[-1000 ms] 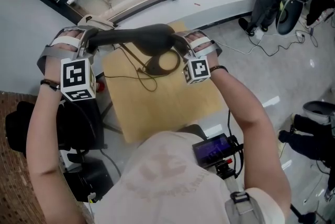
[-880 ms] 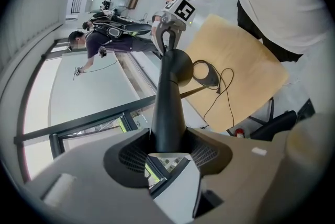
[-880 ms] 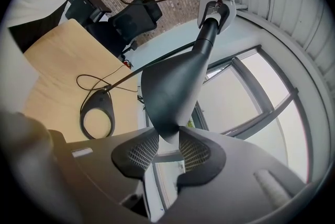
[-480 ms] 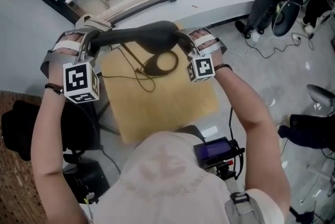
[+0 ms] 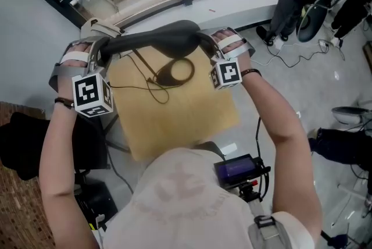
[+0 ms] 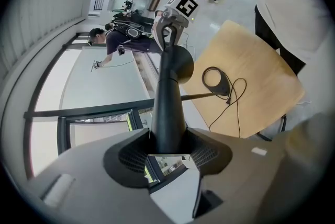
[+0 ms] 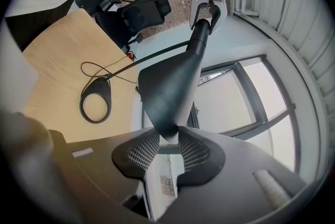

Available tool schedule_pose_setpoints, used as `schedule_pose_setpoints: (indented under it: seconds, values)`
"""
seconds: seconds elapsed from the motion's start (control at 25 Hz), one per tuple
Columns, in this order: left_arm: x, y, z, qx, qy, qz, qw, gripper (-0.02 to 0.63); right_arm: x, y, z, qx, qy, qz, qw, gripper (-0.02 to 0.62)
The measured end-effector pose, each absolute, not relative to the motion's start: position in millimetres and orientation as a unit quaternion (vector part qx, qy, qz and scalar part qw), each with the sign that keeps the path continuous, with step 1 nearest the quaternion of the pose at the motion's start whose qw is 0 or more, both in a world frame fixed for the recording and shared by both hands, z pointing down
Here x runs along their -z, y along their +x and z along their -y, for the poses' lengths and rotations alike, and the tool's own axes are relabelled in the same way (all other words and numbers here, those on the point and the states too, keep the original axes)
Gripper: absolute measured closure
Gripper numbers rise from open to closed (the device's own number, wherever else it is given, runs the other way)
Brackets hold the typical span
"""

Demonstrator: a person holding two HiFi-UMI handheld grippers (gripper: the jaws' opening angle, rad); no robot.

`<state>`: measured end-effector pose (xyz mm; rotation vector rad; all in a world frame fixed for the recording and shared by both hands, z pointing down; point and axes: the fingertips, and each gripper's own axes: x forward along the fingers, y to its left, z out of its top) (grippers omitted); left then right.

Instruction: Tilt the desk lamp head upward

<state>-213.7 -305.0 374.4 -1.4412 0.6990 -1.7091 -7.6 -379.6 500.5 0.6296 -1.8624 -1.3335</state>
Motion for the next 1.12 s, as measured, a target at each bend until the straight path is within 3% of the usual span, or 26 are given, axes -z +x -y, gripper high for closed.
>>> schedule_pose_setpoints:
  seconds: [1.12]
  values:
    - [-388.4, -219.7, 294.6, 0.608, -0.624, -0.350, 0.343, 0.387, -441.2, 12.5, 376.1, 0.573, 0.241, 0.673, 0.400, 0.480]
